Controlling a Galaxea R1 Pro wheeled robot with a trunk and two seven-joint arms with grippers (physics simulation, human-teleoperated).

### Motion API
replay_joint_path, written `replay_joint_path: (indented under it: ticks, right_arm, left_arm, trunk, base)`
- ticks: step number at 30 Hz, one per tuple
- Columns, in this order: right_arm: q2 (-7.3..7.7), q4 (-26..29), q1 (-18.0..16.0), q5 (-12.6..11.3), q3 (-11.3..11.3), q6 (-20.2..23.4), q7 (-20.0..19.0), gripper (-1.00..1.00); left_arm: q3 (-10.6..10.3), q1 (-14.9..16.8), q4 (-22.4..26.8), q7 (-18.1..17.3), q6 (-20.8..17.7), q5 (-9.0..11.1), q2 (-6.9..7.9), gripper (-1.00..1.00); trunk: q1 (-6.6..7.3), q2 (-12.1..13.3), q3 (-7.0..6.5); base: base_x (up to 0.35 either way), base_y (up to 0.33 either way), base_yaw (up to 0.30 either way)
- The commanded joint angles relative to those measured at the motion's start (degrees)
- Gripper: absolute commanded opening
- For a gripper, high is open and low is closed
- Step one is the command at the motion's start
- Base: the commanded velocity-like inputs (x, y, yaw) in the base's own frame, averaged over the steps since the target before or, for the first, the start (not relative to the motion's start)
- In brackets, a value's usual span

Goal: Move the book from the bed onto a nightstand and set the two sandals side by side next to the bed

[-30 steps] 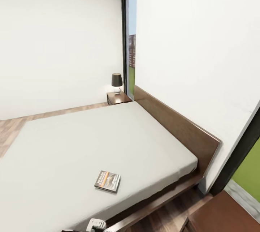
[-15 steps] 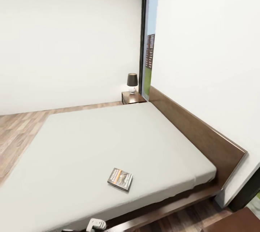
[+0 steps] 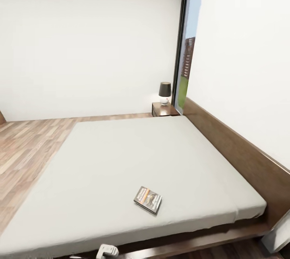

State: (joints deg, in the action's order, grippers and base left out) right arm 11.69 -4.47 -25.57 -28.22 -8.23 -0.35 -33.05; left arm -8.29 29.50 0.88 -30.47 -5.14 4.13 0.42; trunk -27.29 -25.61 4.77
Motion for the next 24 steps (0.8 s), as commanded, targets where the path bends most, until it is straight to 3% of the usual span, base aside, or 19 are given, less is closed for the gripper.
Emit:
replay_joint_path:
  ticks: [1, 16, 24]
  right_arm:
    - [0.00, -0.19, -0.10, -0.61, -0.47, -0.05, -0.35, 1.00]
    - [0.00, -0.19, -0.10, -0.61, -0.47, -0.23, -0.35, 1.00]
    - [0.02, -0.19, -0.10, -0.59, -0.47, -0.15, -0.35, 1.00]
  left_arm:
    - [-0.33, 0.03, 0.09, -0.20, -0.48, 0.44, 0.02, 1.00]
    - [-0.33, -0.05, 0.09, -0.20, -0.48, 0.44, 0.02, 1.00]
    - [-0.33, -0.30, 0.09, -0.20, -0.48, 0.44, -0.03, 1.00]
  trunk:
    - [-0.03, -0.12, 0.12]
    - [-0.03, -0.12, 0.12]
    - [-0.03, -0.12, 0.12]
  base:
    - [0.000, 0.000, 0.292]
    - [0.000, 0.000, 0.281]
    - [0.205, 0.000, 0.013]
